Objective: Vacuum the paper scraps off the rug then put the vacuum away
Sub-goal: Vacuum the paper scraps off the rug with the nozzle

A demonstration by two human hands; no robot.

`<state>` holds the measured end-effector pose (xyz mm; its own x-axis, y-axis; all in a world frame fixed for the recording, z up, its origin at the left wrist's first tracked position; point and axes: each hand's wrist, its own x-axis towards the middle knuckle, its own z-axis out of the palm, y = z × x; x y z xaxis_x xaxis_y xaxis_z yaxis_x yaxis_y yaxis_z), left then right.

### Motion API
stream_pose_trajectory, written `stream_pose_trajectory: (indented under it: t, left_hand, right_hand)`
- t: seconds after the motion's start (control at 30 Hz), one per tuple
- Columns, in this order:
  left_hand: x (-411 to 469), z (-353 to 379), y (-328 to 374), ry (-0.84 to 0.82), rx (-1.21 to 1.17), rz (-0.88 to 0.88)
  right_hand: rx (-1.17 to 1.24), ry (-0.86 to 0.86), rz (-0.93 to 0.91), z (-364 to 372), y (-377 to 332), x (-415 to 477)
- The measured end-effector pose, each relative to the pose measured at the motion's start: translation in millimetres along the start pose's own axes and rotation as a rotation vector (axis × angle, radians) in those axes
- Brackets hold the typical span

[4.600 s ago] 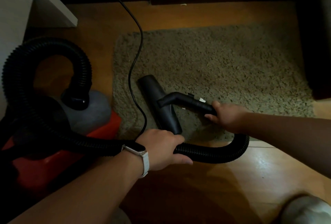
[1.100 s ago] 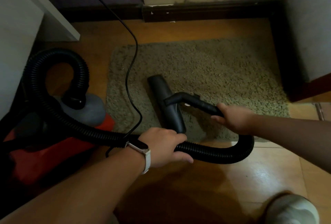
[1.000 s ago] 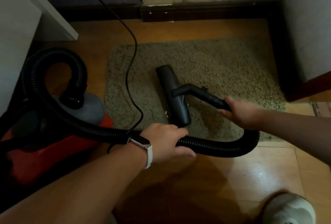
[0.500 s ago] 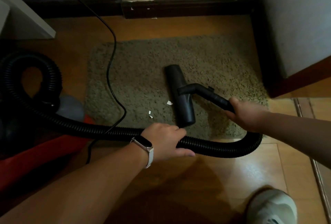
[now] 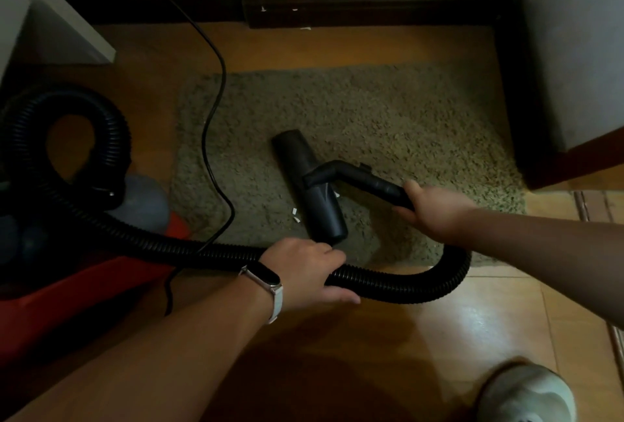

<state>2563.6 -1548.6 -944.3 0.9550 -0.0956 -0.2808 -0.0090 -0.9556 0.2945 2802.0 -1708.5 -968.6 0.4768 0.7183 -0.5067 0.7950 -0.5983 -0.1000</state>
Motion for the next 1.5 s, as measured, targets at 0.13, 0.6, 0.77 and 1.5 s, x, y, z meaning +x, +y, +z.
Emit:
stream_pose_trajectory:
  t: [0.13, 0.6, 0.77, 1.5]
  left_hand:
    - [9, 2, -4, 0.032, -0.005, 0.012]
    - [4, 12, -7, 0.011, 0.009, -0.011]
    - [7, 9, -8, 0.033, -0.006, -0.039]
    - [15, 0, -8, 0.088, -0.038, -0.015]
  right_hand:
    - [0.243, 0.125, 0.049, -10, 25, -1]
    - [0.151, 0.210, 0.147, 0, 19, 1]
    - [0.092, 0.338, 0.181, -6, 21, 8]
    - [0.265, 0.341, 0.282, -8, 51, -6]
